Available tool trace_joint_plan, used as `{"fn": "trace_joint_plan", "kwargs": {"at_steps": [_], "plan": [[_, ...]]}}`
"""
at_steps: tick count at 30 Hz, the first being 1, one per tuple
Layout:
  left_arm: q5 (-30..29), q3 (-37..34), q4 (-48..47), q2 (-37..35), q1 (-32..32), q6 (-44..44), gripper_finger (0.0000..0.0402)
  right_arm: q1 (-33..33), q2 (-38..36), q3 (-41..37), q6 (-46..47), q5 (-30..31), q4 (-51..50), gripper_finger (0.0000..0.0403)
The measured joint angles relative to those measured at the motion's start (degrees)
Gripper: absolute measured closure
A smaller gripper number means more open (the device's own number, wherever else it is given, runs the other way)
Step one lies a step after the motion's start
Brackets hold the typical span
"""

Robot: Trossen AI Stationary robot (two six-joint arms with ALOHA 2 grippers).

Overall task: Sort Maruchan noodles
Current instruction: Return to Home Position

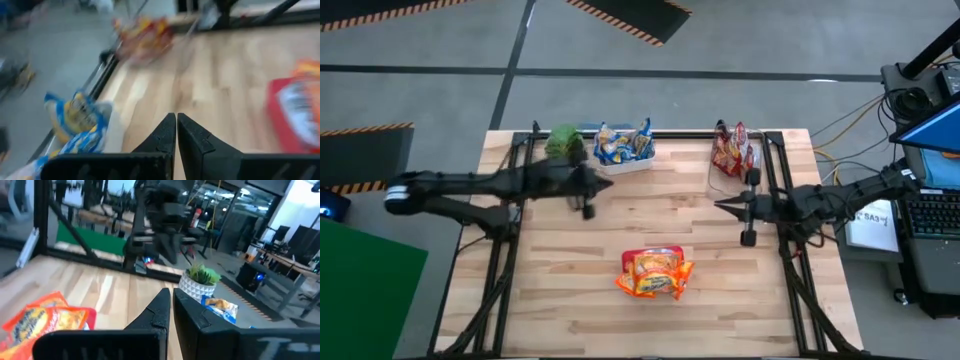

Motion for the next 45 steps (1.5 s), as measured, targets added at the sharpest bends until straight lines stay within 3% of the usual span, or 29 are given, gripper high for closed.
{"fn": "trace_joint_plan", "kwargs": {"at_steps": [9,20,26,40,45], "plan": [[2.8,-18.7,11.9,-24.8,-1.1,3.2,0.0402,0.0,-10.3,-14.5,4.8,0.2,10.4,0.0390],[2.5,-30.5,12.9,-45.8,-1.1,1.1,0.0402,-1.2,-23.6,-24.5,1.5,1.2,17.7,0.0390],[-0.3,-35.4,12.8,-52.2,-1.1,0.6,0.0402,-2.3,-31.3,-27.0,-0.3,1.3,16.2,0.0390],[2.2,-43.3,10.5,-58.4,-1.0,-2.1,0.0401,-5.0,-30.8,-27.9,2.4,2.4,9.8,0.0390],[3.2,-43.2,8.9,-58.5,-1.0,-6.1,0.0402,-5.0,-30.8,-27.9,1.9,5.0,8.8,0.0390]]}}
